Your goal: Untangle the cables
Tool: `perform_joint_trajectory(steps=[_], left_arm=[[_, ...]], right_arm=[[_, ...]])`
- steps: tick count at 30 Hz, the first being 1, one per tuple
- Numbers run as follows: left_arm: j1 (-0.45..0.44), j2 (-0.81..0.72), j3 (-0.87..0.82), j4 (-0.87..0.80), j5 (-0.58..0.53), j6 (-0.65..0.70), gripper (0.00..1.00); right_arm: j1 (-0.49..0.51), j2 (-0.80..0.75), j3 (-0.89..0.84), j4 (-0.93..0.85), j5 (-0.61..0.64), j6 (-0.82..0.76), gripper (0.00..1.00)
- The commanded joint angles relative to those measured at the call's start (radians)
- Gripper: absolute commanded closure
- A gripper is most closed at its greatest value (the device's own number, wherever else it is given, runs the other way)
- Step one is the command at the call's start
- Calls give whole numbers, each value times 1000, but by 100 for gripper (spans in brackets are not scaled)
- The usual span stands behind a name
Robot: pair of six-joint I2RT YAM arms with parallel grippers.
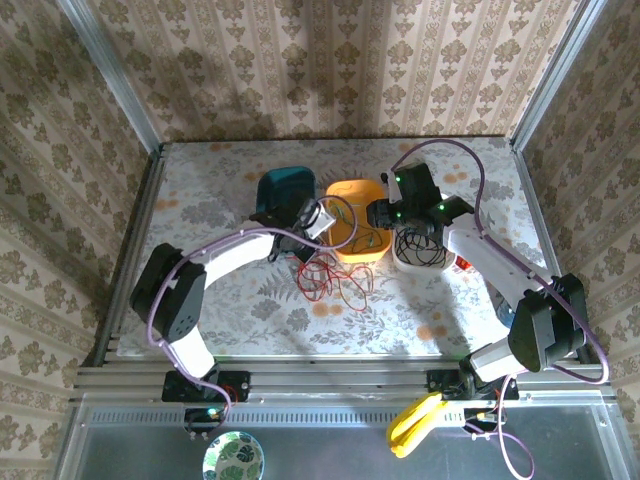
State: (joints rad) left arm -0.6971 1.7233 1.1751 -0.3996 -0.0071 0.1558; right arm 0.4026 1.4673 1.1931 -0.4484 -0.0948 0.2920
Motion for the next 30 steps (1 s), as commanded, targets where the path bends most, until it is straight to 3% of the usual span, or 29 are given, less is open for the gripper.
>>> perform_joint_trajectory(steps=[1,4,5,6,8,10,14,23,27,30], left_arm=[[7,50,84,-4,3,92,100],[9,98,131,-17,28,94,100],[9,111,145,-27,41,89,95],[9,121,156,-36,51,85,88],[8,128,174,-53,67,78,60],[8,120,180,-61,58,73,40],[1,43,147,-59,19,57,18],[-28,-199,-63,-98,63,-38,17],[-13,-218,-113,-118,128,-53,20],[13,-169,-108,-122,145,-51,28]], right_arm=[[-4,-34,-20,1,-7,1,55],[-6,-42,-22,-7,0,-1,55],[-6,-46,-24,-9,0,-2,55],[-7,-47,-24,-10,1,-4,55],[-8,-50,-26,-12,3,-5,55],[-9,-52,-27,-11,3,-6,55],[-11,-50,-29,-6,-2,-6,55],[-13,-26,-19,-4,-14,-15,55],[-12,-15,-9,-5,-19,-18,55],[-13,-9,-1,-8,-24,-18,55]])
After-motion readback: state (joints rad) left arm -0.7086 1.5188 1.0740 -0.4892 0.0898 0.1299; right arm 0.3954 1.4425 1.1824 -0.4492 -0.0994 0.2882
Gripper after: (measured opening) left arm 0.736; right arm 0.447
